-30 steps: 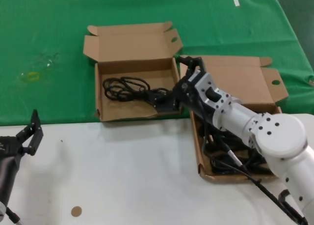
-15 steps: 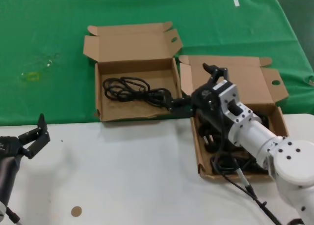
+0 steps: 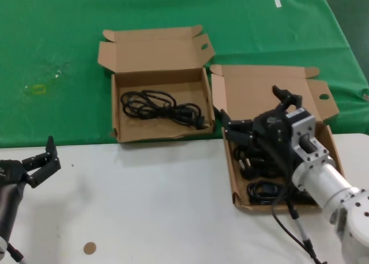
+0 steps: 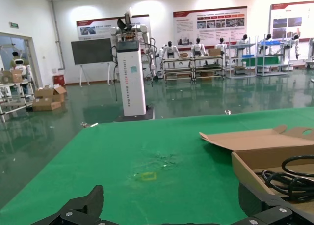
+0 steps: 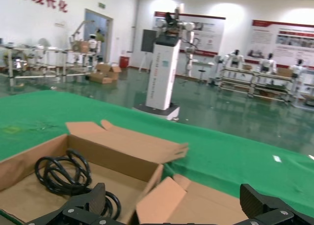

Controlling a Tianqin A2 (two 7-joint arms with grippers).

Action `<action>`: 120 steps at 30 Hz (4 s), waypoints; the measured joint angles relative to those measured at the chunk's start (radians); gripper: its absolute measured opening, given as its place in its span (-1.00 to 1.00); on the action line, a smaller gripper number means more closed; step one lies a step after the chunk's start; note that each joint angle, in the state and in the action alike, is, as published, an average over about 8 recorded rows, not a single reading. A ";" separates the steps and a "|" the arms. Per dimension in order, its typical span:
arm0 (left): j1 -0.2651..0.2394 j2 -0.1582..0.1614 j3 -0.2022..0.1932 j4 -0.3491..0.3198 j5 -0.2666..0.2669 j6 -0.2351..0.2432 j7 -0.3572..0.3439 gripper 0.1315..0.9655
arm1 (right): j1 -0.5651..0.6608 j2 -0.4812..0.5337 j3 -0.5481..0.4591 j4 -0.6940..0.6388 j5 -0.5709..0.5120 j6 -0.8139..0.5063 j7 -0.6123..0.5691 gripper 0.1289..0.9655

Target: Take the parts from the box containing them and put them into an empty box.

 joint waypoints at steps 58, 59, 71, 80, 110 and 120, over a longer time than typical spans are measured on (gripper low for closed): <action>0.000 0.000 0.000 0.000 0.000 0.000 0.000 1.00 | -0.194 0.019 0.097 0.155 0.112 0.118 0.001 1.00; 0.000 0.000 0.000 0.000 0.000 0.000 0.000 1.00 | -0.194 0.019 0.097 0.155 0.112 0.118 0.001 1.00; 0.000 0.000 0.000 0.000 0.000 0.000 0.000 1.00 | -0.194 0.019 0.097 0.155 0.112 0.118 0.001 1.00; 0.000 0.000 0.000 0.000 0.000 0.000 0.000 1.00 | -0.194 0.019 0.097 0.155 0.112 0.118 0.001 1.00; 0.000 0.000 0.000 0.000 0.000 0.000 0.000 1.00 | -0.194 0.019 0.097 0.155 0.112 0.118 0.001 1.00; 0.000 0.000 0.000 0.000 0.000 0.000 0.000 1.00 | -0.194 0.019 0.097 0.155 0.112 0.118 0.001 1.00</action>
